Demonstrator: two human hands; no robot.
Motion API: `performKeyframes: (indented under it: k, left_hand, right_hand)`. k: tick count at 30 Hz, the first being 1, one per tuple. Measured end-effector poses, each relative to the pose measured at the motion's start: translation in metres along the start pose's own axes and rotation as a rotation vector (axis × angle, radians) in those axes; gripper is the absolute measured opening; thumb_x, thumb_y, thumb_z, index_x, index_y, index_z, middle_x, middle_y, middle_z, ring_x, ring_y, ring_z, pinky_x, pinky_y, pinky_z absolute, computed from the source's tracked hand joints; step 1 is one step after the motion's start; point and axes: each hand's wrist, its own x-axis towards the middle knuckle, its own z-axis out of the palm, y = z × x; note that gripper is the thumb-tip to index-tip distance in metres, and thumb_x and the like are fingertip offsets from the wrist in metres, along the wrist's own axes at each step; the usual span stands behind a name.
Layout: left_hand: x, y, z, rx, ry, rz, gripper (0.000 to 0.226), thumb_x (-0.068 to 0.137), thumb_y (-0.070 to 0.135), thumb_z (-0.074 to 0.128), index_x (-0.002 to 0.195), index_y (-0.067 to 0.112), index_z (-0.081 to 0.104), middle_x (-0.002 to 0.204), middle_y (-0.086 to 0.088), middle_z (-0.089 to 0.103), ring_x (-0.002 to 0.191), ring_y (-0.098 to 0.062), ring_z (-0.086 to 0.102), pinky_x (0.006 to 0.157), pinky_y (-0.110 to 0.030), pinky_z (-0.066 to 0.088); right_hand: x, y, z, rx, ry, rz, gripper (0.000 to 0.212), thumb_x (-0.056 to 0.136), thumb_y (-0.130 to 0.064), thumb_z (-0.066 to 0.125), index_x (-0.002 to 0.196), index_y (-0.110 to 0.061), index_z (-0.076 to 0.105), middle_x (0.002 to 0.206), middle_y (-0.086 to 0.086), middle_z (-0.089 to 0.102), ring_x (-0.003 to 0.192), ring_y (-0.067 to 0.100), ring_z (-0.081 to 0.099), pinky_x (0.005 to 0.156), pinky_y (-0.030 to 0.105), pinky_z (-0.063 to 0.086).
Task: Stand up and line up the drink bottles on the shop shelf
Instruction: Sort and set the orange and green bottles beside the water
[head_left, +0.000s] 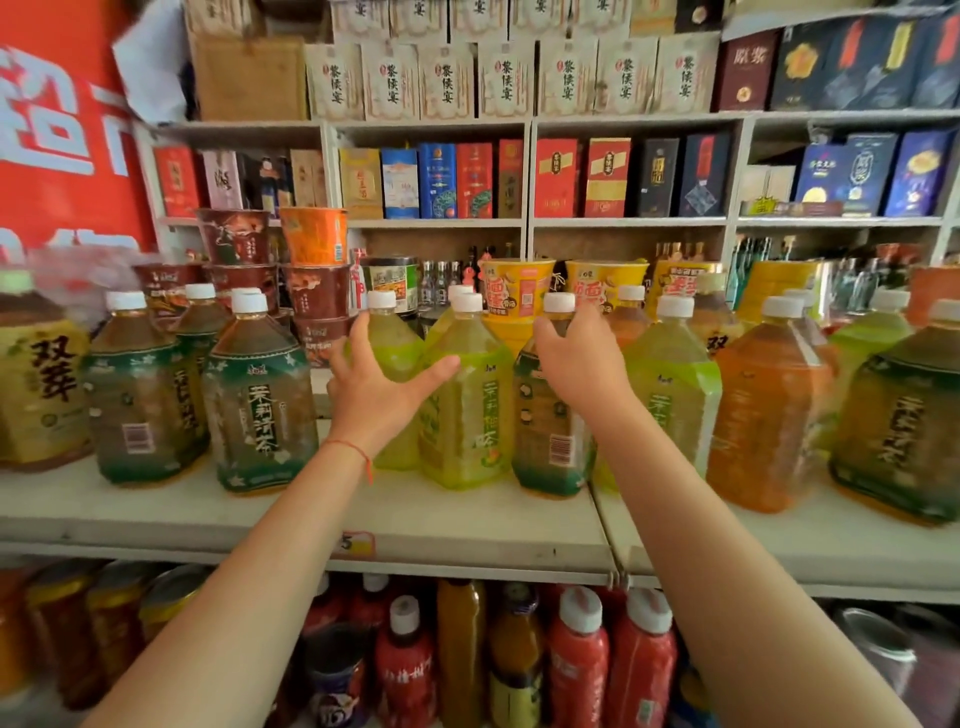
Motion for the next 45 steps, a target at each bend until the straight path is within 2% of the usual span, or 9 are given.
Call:
performKeyframes:
  k: [4,9,16,24,28,32,35,40,45]
  left_hand:
    - [0.002,-0.002,-0.003,-0.024,-0.003,-0.029,0.122,0.06,0.083,0.07,0.156,0.042,0.006,0.165,-0.004,0.003,0.15,-0.036,0.019,0.116,-0.059,0.029]
    - [0.001,0.002,0.0,-0.008,0.001,-0.045,0.129,0.052,0.091,0.065,0.155,0.042,0.005,0.165,-0.004,0.004,0.149,-0.04,0.02,0.114,-0.062,0.03]
    - [-0.011,0.008,-0.006,-0.103,-0.093,-0.016,0.121,0.057,0.094,0.051,0.157,0.04,0.009,0.165,-0.001,0.004,0.15,-0.034,0.016,0.116,-0.06,0.027]
    - [-0.027,0.013,-0.02,-0.558,-0.428,-0.095,0.089,0.071,0.096,0.04,0.143,0.045,0.047,0.149,0.006,0.052,0.14,-0.022,0.043,0.116,-0.057,0.03]
    - [-0.031,0.019,-0.023,-0.685,-0.554,-0.098,0.054,0.1,0.067,0.026,0.102,0.045,0.075,0.115,0.004,0.075,0.12,-0.023,0.062,0.112,-0.052,0.039]
    - [-0.015,0.001,-0.051,-0.199,0.011,0.241,0.029,0.102,0.035,0.051,0.09,0.02,0.073,0.091,-0.001,0.073,0.09,-0.014,0.065,0.087,-0.039,0.053]
    - [-0.004,-0.018,-0.083,0.427,0.467,0.648,0.019,0.093,0.027,0.062,0.106,0.015,0.069,0.115,-0.009,0.065,0.11,-0.023,0.056,0.095,-0.046,0.05]
    - [0.019,-0.057,-0.107,0.88,0.225,0.423,0.076,0.076,0.068,0.068,0.141,0.032,0.05,0.167,-0.009,0.008,0.153,-0.036,0.009,0.12,-0.06,0.012]
    - [0.025,-0.065,-0.126,0.737,0.175,0.534,0.075,0.072,0.065,0.072,0.135,0.028,0.053,0.166,-0.007,0.01,0.154,-0.028,0.014,0.124,-0.056,0.007]
  right_hand:
    - [-0.004,-0.001,-0.003,0.038,-0.034,-0.029,0.027,0.101,-0.041,0.054,0.1,-0.014,0.055,0.085,-0.004,0.056,0.074,0.012,0.053,0.055,0.026,0.038]
    - [-0.03,-0.018,-0.02,0.13,0.002,-0.19,0.02,0.085,-0.041,0.076,0.088,-0.022,0.072,0.076,-0.01,0.067,0.071,0.005,0.06,0.059,0.024,0.047]
    - [-0.059,-0.049,-0.024,0.433,-0.164,-0.137,0.018,0.081,-0.038,0.081,0.086,-0.021,0.077,0.081,-0.002,0.076,0.079,0.018,0.073,0.078,0.046,0.061]
    - [-0.053,-0.075,-0.021,0.701,-0.23,0.029,0.021,0.082,-0.033,0.081,0.088,-0.013,0.076,0.08,0.005,0.077,0.077,0.022,0.076,0.076,0.041,0.062]
    - [-0.055,-0.084,0.001,0.722,-0.302,0.052,0.027,0.082,-0.029,0.081,0.095,-0.006,0.075,0.085,0.01,0.077,0.081,0.027,0.076,0.082,0.046,0.062]
    - [-0.052,-0.089,0.024,0.705,-0.336,0.037,0.025,0.083,-0.029,0.08,0.095,-0.007,0.075,0.091,0.013,0.076,0.082,0.026,0.076,0.075,0.038,0.063]
    - [-0.045,-0.1,0.047,0.685,-0.337,0.046,0.02,0.085,-0.031,0.078,0.094,-0.013,0.074,0.085,0.004,0.078,0.078,0.018,0.076,0.067,0.03,0.06]
    - [-0.024,-0.113,0.098,0.642,-0.226,0.08,0.011,0.085,-0.033,0.079,0.088,-0.023,0.073,0.081,-0.005,0.077,0.077,0.011,0.074,0.07,0.03,0.059]
    - [-0.003,-0.12,0.149,0.623,-0.171,0.109,0.009,0.086,-0.032,0.078,0.087,-0.027,0.071,0.086,-0.006,0.075,0.083,0.011,0.071,0.079,0.035,0.059]
